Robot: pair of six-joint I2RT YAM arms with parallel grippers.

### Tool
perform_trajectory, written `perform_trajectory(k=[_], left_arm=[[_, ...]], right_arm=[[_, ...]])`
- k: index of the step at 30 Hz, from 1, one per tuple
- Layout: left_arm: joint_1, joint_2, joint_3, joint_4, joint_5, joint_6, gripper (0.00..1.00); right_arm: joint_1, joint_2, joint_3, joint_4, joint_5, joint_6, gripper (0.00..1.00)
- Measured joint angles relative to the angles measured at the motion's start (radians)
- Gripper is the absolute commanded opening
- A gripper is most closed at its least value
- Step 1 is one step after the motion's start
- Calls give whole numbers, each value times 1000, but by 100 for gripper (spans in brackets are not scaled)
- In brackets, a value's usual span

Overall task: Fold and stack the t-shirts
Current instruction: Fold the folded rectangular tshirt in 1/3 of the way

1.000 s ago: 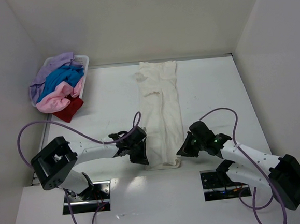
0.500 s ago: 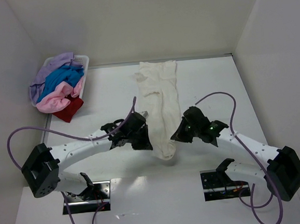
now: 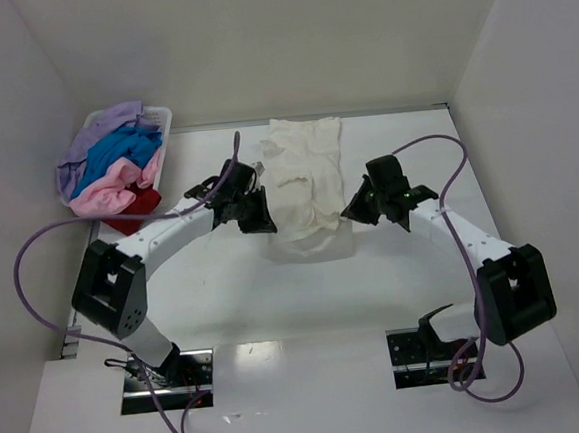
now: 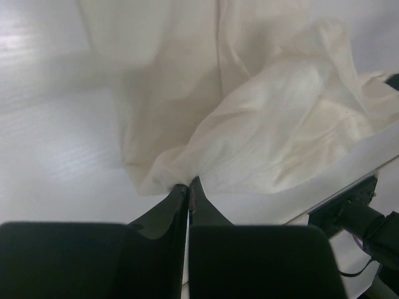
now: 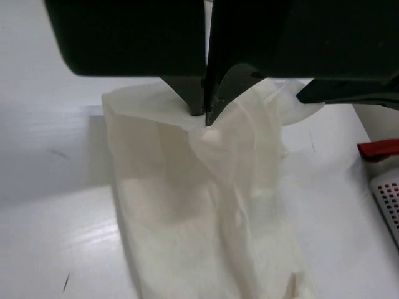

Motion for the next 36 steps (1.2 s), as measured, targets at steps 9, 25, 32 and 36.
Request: perform_trajectory(k=[9,25,32,36], left_arm=[[86,254,185,15,95,84,0],[182,457,453,-1,198,177,2],[204,499,486,-7,207,196,15],[214,529,491,-9,212,212,63]], right_arm=[[-38,230,162,54,-16,-68,0],[-113,427,344,87,-38,-120,0],[-122,473,389,115,-46,-140,0],[-122,542,404,131,-68,-151,16]])
